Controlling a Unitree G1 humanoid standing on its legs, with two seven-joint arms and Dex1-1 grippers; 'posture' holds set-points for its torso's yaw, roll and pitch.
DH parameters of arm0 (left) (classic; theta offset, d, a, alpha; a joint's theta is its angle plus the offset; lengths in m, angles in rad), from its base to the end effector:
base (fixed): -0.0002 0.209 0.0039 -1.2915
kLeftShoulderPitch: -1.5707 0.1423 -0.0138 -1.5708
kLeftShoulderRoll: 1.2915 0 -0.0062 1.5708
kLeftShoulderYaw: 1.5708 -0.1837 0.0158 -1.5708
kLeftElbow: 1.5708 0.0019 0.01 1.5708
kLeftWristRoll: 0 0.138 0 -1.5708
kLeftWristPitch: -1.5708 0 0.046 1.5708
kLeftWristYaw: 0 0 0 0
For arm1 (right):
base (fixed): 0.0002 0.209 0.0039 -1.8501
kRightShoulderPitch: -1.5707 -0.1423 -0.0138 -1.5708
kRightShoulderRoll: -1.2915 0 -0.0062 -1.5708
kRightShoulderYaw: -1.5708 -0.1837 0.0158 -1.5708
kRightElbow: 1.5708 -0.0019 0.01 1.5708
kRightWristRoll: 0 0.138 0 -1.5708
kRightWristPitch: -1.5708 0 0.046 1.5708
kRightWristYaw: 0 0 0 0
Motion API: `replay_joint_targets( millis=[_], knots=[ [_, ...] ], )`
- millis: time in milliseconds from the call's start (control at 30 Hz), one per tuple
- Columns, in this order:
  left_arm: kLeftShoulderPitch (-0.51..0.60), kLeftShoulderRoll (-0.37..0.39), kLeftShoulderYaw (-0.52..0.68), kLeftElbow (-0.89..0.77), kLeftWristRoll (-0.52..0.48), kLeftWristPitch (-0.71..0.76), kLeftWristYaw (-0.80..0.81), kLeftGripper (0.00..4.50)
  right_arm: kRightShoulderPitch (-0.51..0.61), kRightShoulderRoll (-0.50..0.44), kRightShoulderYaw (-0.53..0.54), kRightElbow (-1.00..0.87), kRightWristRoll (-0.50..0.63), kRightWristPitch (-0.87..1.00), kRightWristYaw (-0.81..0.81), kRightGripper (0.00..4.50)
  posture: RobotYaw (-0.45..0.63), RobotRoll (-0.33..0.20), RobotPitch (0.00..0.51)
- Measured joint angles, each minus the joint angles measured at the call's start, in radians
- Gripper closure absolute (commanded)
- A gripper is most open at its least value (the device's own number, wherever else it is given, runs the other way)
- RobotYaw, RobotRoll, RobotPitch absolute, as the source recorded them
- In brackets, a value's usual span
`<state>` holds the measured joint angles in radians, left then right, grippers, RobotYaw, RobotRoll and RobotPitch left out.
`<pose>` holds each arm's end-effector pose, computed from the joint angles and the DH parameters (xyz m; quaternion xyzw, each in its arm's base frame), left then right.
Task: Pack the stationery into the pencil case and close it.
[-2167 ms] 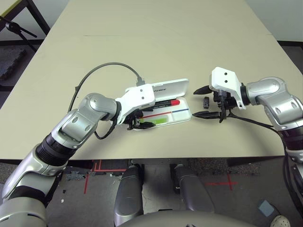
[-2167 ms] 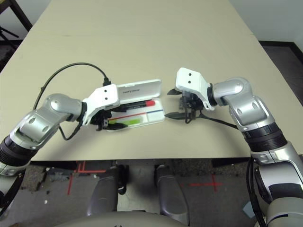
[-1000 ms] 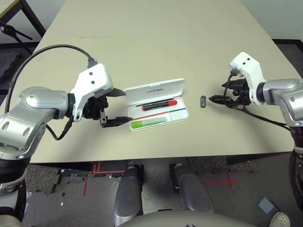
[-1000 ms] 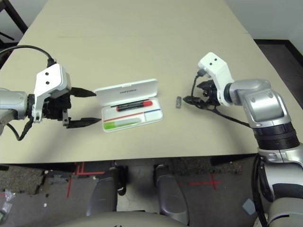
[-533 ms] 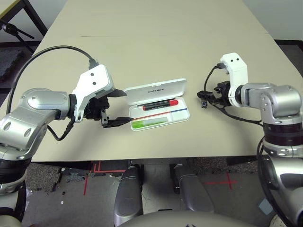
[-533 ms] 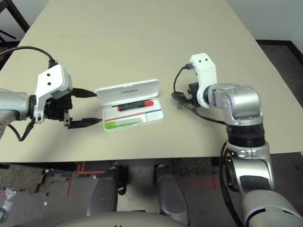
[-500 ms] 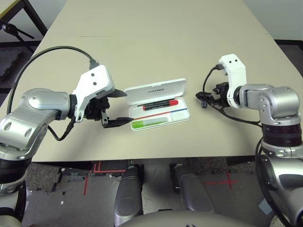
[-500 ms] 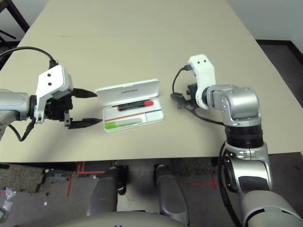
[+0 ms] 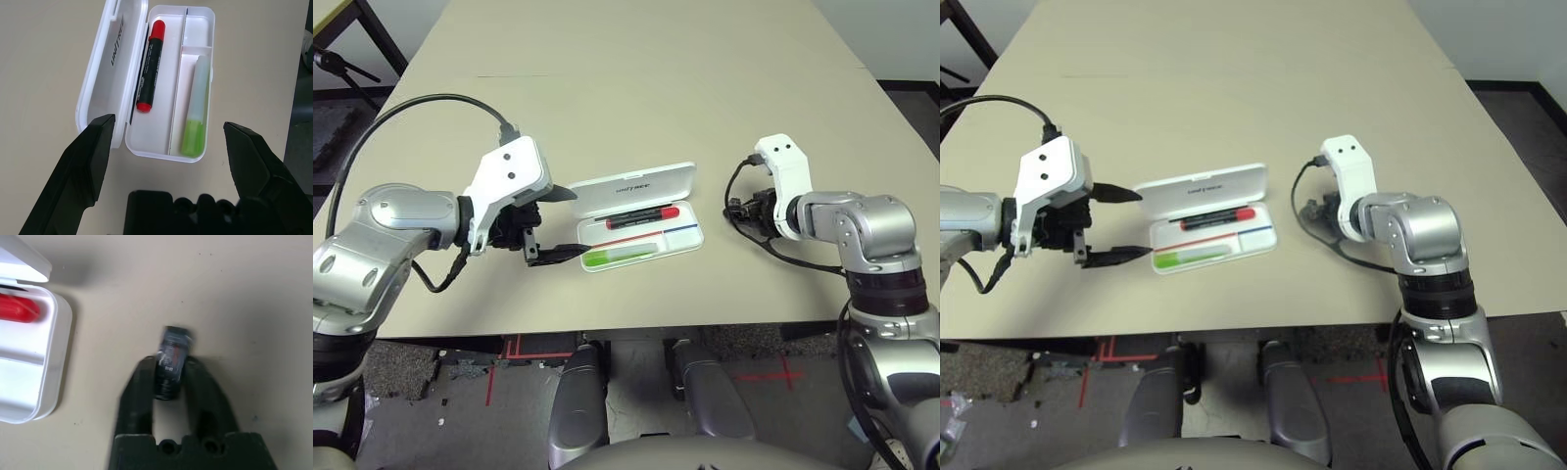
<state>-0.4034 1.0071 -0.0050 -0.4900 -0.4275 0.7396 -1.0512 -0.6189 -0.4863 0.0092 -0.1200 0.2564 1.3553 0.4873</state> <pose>0.2214 0.2302 0.2364 0.3011 0.1362 -0.5078 0.7956 0.2745 -0.1999 0.1740 -0.0559 0.3303 0.2157 0.9172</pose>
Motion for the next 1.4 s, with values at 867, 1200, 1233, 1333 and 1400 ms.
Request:
replay_joint_targets(
  millis=[867,1200,1233,1333,1400],
  knots=[
    [0.005,0.004,0.003,0.001,-0.004,-0.005,0.001,0.0,0.001,-0.367,0.187,0.049,0.013,-0.931,0.851,4.21,-0.01,0.0,0.2],
    [0.025,0.022,0.008,-0.001,-0.004,-0.005,0.013,0.0,-0.019,-0.277,0.276,0.091,-0.105,-1.15,0.854,4.21,0.02,0.0,0.2],
    [0.028,0.024,0.009,-0.002,-0.004,-0.005,0.013,0.0,-0.019,-0.273,0.279,0.091,-0.11,-1.16,0.852,4.21,0.02,0.0,0.2],
    [0.038,0.025,0.024,-0.006,-0.004,-0.005,0.022,0.0,-0.019,-0.255,0.293,0.091,-0.135,-1.188,0.846,4.21,0.02,0.0,0.205],
    [0.042,0.025,0.026,-0.007,-0.005,-0.004,0.026,0.0,-0.017,-0.246,0.298,0.091,-0.145,-1.2,0.842,4.21,0.02,0.0,0.206]
  ],
)
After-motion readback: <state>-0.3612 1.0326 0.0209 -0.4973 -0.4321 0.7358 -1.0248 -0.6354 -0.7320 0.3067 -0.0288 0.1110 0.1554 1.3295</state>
